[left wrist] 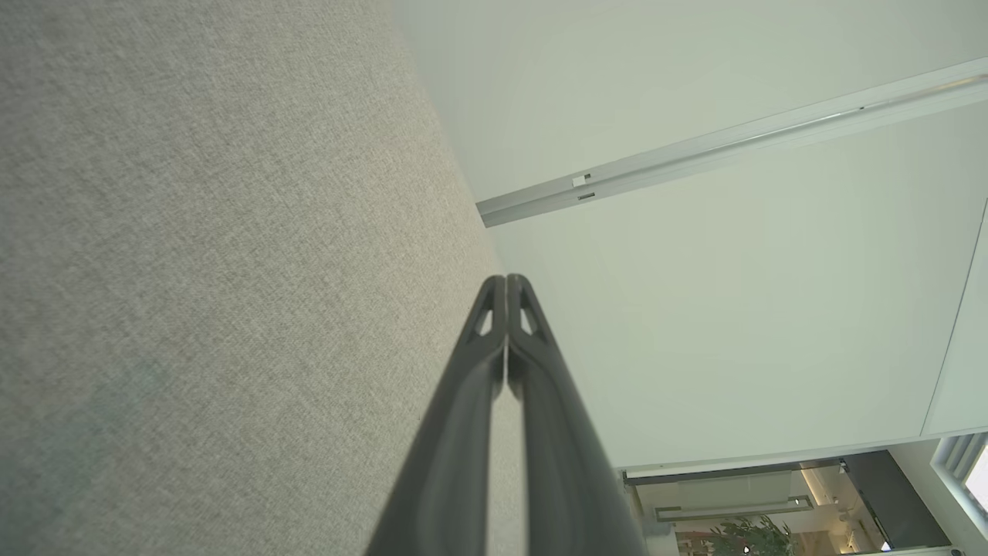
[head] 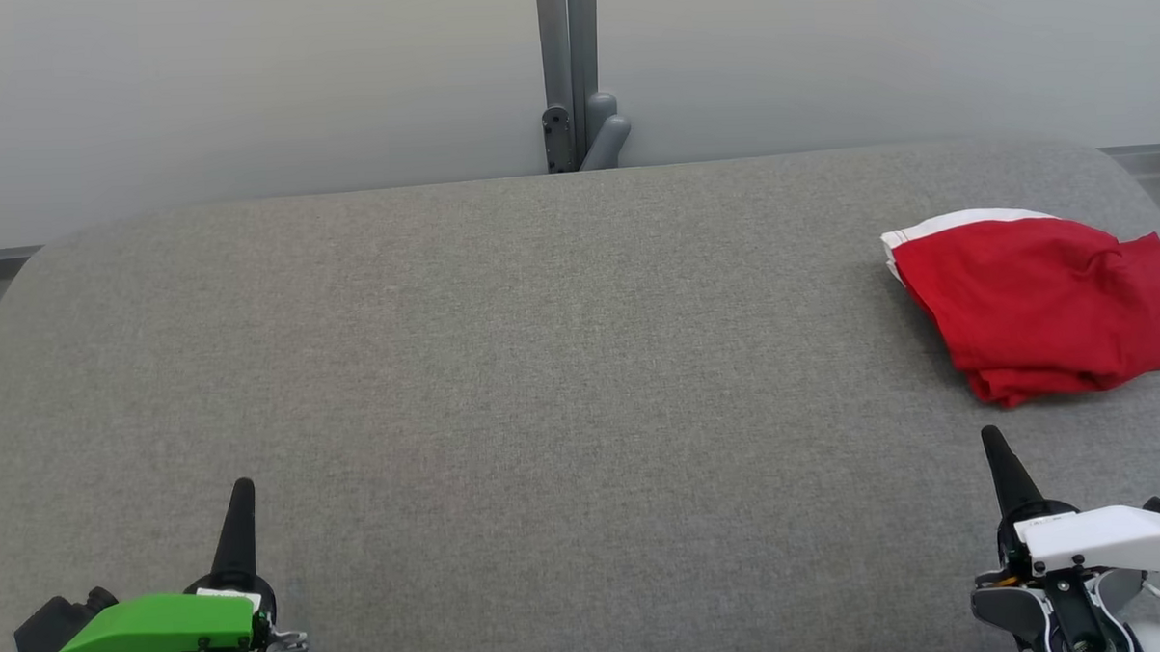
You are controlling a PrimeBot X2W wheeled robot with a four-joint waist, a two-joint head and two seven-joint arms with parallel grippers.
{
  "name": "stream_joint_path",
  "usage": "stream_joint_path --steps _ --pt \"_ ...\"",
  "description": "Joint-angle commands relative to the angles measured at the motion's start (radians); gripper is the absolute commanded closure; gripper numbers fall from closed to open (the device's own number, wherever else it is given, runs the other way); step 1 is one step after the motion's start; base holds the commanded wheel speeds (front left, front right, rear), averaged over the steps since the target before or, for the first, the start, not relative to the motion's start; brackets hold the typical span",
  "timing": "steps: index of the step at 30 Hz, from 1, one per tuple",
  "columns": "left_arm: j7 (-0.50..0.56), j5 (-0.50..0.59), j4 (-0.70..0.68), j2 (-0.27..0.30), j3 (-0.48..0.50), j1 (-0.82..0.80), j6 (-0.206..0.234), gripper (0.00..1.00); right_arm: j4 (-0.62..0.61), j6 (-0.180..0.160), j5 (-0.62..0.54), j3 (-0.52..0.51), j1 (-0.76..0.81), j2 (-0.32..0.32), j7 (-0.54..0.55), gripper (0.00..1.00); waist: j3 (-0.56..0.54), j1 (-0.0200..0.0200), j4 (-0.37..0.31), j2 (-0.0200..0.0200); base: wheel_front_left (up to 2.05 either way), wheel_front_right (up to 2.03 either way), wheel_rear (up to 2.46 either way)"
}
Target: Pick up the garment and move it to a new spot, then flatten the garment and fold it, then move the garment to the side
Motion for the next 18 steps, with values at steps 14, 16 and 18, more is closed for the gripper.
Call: stream_joint_path --steps 14,16,18 --pt "0.036 -0.118 -0.020 -0.003 0.028 -0.043 -0.002 1.00 -0.014 0.001 0.149 0.016 -0.042 -0.009 0.034 1.00 0.008 0.0000 -0.014 0.0000 0.00 0.00 0.00" --pt "0.039 -0.133 -0.021 -0.004 0.030 -0.046 -0.003 1.00 -0.015 0.001 0.166 0.018 -0.044 -0.010 0.038 1.00 0.010 0.0000 -0.016 0.0000 0.00 0.00 0.00" --pt "0.043 -0.148 -0.022 -0.005 0.033 -0.048 -0.003 1.00 -0.015 0.001 0.184 0.019 -0.046 -0.010 0.042 1.00 0.011 0.0000 -0.018 0.0000 0.00 0.00 0.00"
